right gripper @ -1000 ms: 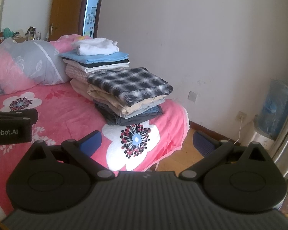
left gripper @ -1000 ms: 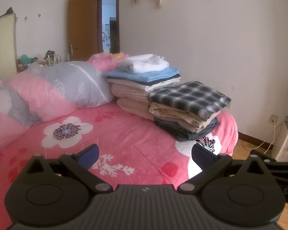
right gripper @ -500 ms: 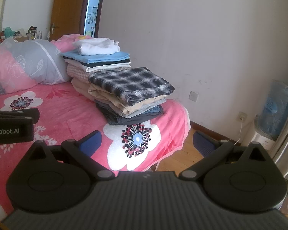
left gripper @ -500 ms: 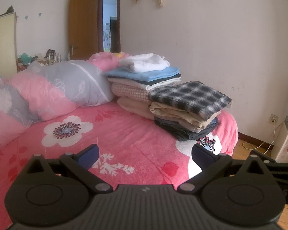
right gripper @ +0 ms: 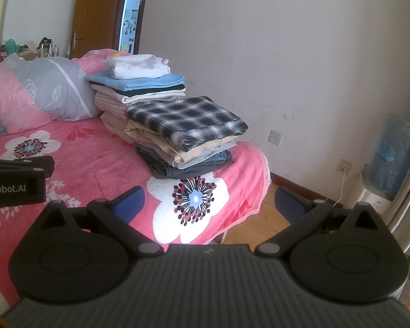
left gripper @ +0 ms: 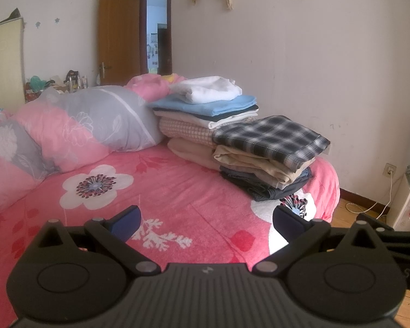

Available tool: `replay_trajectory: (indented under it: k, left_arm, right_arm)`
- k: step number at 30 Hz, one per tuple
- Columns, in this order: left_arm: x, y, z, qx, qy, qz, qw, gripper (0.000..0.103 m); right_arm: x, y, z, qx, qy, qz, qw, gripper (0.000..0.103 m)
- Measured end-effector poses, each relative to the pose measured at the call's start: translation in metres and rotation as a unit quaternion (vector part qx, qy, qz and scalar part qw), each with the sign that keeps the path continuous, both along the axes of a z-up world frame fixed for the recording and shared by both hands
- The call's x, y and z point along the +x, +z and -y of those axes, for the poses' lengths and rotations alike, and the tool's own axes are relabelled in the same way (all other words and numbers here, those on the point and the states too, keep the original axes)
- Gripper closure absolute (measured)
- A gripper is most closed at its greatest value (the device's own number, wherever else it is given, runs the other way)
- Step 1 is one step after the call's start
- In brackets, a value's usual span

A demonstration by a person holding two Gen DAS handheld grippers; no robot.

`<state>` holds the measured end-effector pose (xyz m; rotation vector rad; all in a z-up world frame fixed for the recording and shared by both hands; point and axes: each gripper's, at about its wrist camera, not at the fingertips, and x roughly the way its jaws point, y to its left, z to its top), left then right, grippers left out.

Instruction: Fold clothes

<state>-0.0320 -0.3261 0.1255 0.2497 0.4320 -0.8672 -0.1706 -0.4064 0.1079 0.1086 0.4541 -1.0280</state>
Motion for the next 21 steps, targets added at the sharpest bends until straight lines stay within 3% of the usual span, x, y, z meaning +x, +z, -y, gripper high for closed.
replay_trajectory:
  k: [21]
  left_arm:
    - [0.0020,0.0004,-0.0024,-0.002,0.001,-0.001,1.0000,0.000]
  right_arm:
    - [0.0040,0.0002,0.0000,-0.002,0.003,-0.004,1.000,0.001]
